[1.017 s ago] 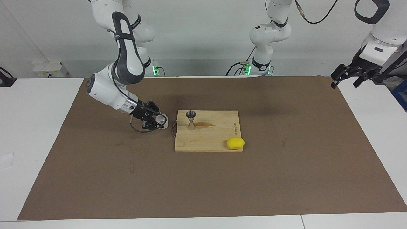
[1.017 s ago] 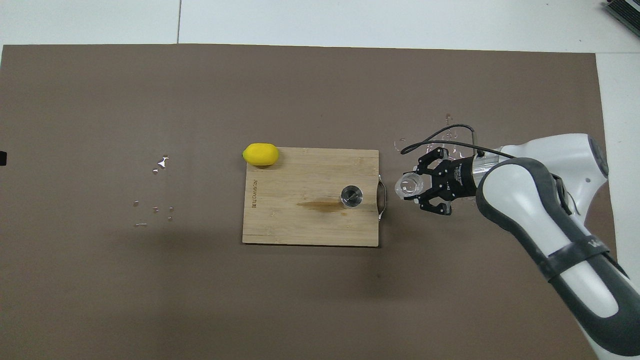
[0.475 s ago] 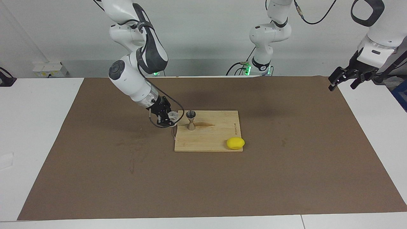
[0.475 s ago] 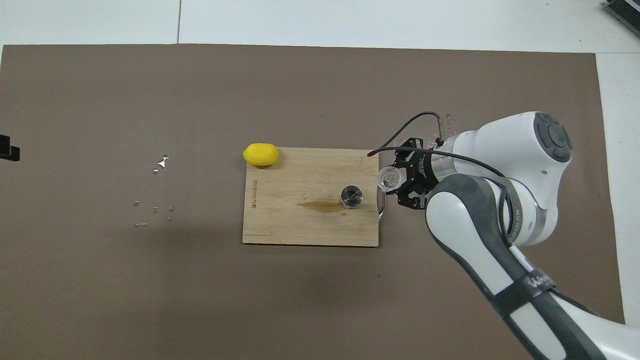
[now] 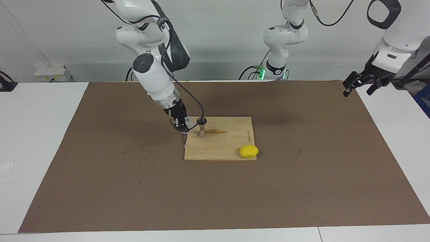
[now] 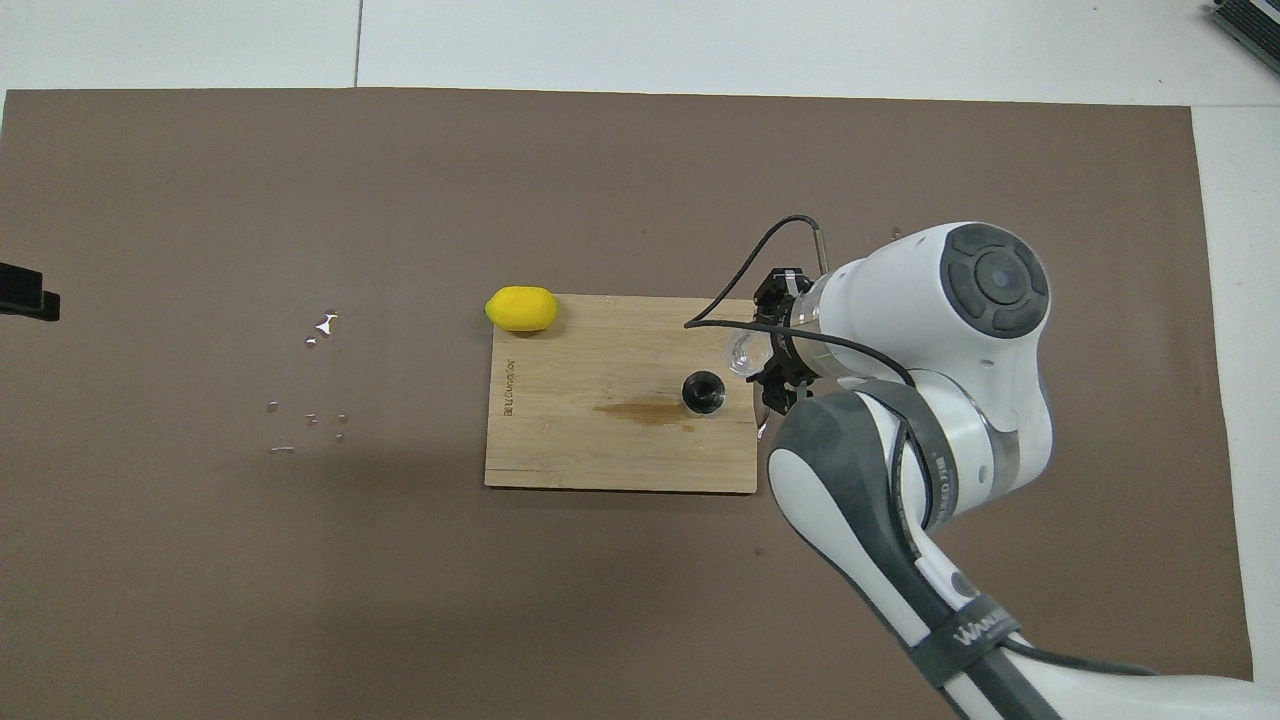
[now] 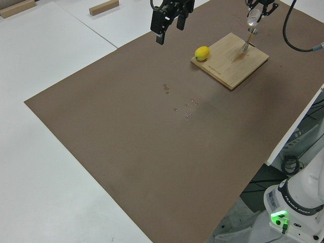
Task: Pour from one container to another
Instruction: 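Tilt the glass with the right gripper to pour into the metal cup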
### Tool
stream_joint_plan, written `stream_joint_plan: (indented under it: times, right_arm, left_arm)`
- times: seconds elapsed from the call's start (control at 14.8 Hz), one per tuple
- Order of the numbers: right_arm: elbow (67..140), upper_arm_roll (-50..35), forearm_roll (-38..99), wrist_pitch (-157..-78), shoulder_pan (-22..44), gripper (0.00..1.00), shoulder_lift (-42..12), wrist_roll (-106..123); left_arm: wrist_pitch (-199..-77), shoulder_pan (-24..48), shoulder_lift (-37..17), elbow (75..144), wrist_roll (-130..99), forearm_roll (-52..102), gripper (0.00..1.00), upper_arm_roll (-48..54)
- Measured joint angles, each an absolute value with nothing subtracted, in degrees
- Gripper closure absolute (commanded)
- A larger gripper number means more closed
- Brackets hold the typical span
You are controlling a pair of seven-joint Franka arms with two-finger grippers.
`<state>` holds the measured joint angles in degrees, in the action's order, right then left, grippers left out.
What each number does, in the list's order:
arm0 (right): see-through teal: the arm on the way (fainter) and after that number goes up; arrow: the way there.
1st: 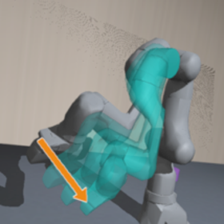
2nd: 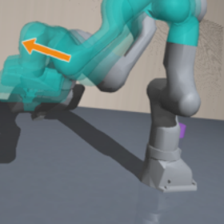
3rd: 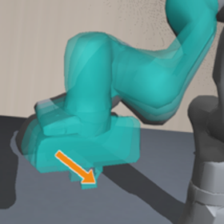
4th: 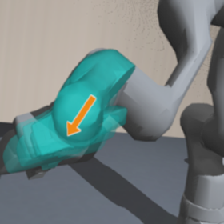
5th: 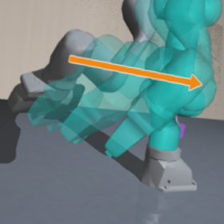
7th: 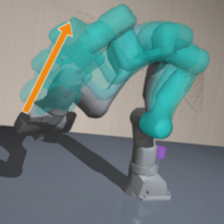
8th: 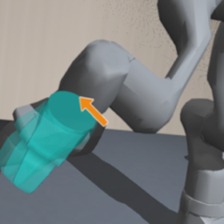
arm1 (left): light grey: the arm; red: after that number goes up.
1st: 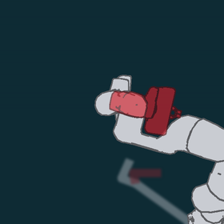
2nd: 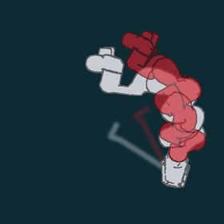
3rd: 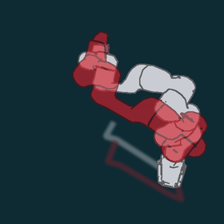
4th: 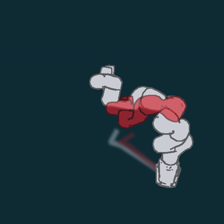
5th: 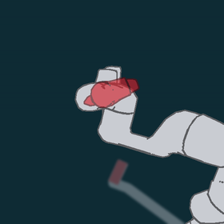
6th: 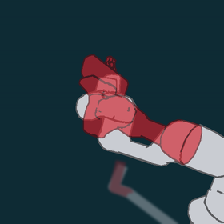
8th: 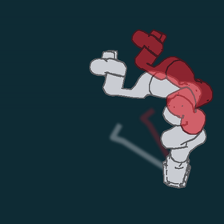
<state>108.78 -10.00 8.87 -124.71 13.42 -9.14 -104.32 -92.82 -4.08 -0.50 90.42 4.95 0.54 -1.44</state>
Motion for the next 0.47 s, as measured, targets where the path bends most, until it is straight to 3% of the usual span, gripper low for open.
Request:
stream_joint_plan:
  times: [0.47]
  right_arm:
    - [108.37,-9.99,-2.72,-124.62,18.26,1.0,-9.52,-106.29]
  left_arm:
    - [-92.77,-3.0,-0.5,90.42,1.63,0.54,0.0,-1.57]
